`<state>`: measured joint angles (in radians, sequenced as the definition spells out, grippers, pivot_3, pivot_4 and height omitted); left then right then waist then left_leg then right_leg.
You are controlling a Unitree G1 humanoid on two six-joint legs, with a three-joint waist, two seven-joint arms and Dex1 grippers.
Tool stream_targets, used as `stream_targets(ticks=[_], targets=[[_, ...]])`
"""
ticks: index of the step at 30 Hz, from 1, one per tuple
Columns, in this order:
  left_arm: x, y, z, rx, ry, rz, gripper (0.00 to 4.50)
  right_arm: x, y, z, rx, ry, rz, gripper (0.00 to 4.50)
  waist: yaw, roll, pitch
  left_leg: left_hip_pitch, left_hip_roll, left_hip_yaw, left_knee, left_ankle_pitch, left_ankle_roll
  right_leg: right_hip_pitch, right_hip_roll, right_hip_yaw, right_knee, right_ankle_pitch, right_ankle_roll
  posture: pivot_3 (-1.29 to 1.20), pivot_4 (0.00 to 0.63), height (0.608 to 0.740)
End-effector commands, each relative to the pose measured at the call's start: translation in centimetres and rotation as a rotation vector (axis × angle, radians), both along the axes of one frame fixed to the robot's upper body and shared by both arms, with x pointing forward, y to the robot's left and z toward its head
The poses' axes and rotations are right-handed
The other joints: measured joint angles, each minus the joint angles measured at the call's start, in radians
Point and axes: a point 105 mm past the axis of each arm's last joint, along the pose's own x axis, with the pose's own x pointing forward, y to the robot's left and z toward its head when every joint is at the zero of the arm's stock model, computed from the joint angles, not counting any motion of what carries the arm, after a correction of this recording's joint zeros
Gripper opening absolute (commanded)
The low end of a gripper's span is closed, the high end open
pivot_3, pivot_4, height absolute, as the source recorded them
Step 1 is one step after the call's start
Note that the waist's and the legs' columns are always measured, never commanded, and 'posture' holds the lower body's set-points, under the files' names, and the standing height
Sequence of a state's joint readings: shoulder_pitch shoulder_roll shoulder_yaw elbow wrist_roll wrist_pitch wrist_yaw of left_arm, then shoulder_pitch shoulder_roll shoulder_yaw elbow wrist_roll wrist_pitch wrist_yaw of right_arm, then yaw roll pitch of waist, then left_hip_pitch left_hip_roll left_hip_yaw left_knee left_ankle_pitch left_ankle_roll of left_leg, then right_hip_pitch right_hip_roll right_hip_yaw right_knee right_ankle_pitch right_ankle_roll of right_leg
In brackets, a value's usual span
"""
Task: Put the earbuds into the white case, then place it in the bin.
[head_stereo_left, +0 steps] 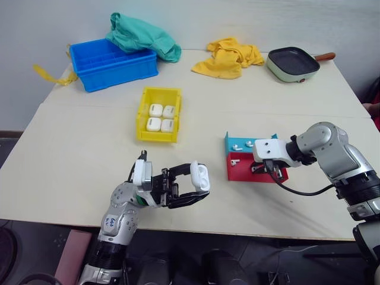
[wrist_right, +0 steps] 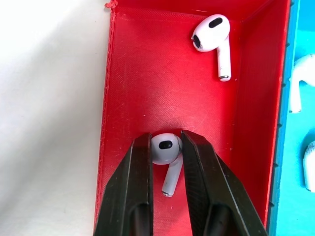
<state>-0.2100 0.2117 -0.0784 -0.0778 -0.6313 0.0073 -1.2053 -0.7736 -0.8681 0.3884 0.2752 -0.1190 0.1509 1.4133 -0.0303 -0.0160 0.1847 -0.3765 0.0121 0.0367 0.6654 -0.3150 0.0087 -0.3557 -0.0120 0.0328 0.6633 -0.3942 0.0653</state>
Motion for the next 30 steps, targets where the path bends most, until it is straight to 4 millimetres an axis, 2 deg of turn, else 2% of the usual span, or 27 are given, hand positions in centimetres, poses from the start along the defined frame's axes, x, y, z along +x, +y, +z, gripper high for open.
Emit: stream_targets(ticks=[1,7,12,15,16,18,20,21,23,26,30], targets=[[-0.4,0.1,0.5,-0.007,-0.036,-0.001,2.81,-0.1,-0.1,0.3,-0.005,-0.01,0.007,0.4,0.0,0.0,0.0,0.0,0.0,0.0,0.0,0.0,0.0,0.0,0.0,0.0,0.0,0.0,0.0,0.0,0.15,0.74],[-0.6,-0.1,0.6,-0.013,-0.047,-0.024,2.81,-0.3,-0.3,0.8,0.03,-0.023,0.0,0.41,0.001,0.0,0.0,0.0,0.0,0.0,0.0,0.0,0.0,0.0,0.0,0.0,0.0,0.0,0.0,0.0,0.15,0.74],[-0.8,-0.6,1.1,-0.021,-0.062,-0.061,2.81,-1.5,-1.2,4.3,0.151,-0.104,0.01,0.41,0.004,0.0,0.0,0.0,0.0,0.0,0.0,0.0,0.0,0.0,0.0,0.0,0.0,0.0,0.0,0.0,0.15,0.74],[-0.7,-1.4,1.9,-0.044,-0.092,-0.109,2.81,-3.5,-0.5,8.0,0.436,-0.163,0.052,0.41,0.005,0.0,0.0,-0.001,0.0,0.0,0.0,0.0,0.0,0.0,0.0,-0.001,-0.001,0.0,0.0,0.0,0.15,0.74],[-0.7,-1.5,2.0,-0.048,-0.096,-0.121,2.81,-4.0,-0.4,8.7,0.496,-0.171,0.057,0.41,0.005,0.0,0.0,-0.001,0.0,0.0,0.0,0.0,0.0,0.0,0.0,-0.001,-0.001,0.0,0.0,0.0,0.15,0.74],[-0.6,-2.1,2.5,-0.056,-0.096,-0.157,2.81,-6.2,0.7,10.5,0.696,-0.175,0.148,0.41,0.005,0.0,0.0,-0.001,0.0,0.0,0.0,0.0,0.0,0.0,0.0,-0.001,-0.001,0.0,0.0,0.0,0.15,0.74],[-0.6,-2.3,3.3,-0.103,-0.095,-0.204,2.81,-8.7,2.2,13.9,1.024,-0.284,0.268,0.41,0.002,0.0,0.0,-0.001,0.0,-0.001,0.0,0.0,0.0,0.001,0.001,-0.001,-0.001,0.0,0.0,0.0,0.15,0.74],[-0.5,-2.3,3.5,-0.112,-0.086,-0.222,2.81,-9.5,2.8,14.5,1.095,-0.299,0.274,0.41,-0.001,-0.001,0.001,-0.001,0.001,0.0,0.0,0.0,0.0,0.001,0.001,-0.001,-0.001,0.0,0.0,0.0,0.15,0.74],[-0.2,-2.3,3.8,-0.118,-0.071,-0.241,2.81,-10.4,3.9,14.8,1.16,-0.276,0.262,0.41,0.0,0.001,0.001,-0.001,0.001,0.0,0.0,0.0,0.0,0.001,0.002,-0.001,0.0,0.0,0.0,0.0,0.15,0.74],[0.4,-2.4,4.9,-0.174,-0.024,-0.266,2.81,-11.9,6.5,15.8,1.336,-0.275,0.28,0.41,-0.002,0.001,0.001,-0.001,0.001,0.0,0.0,0.0,-0.001,0.001,0.002,-0.001,0.001,0.0,0.0,0.0,0.15,0.74],[0.6,-2.5,6.4,-0.217,-0.009,-0.31,2.81,-13.3,8.7,14.9,1.393,-0.239,0.318,0.41,0.004,0.0,0.001,-0.001,0.001,-0.001,0.0,0.0,-0.001,0.001,0.002,-0.001,0.001,0.0,0.0,0.0,0.15,0.74]])
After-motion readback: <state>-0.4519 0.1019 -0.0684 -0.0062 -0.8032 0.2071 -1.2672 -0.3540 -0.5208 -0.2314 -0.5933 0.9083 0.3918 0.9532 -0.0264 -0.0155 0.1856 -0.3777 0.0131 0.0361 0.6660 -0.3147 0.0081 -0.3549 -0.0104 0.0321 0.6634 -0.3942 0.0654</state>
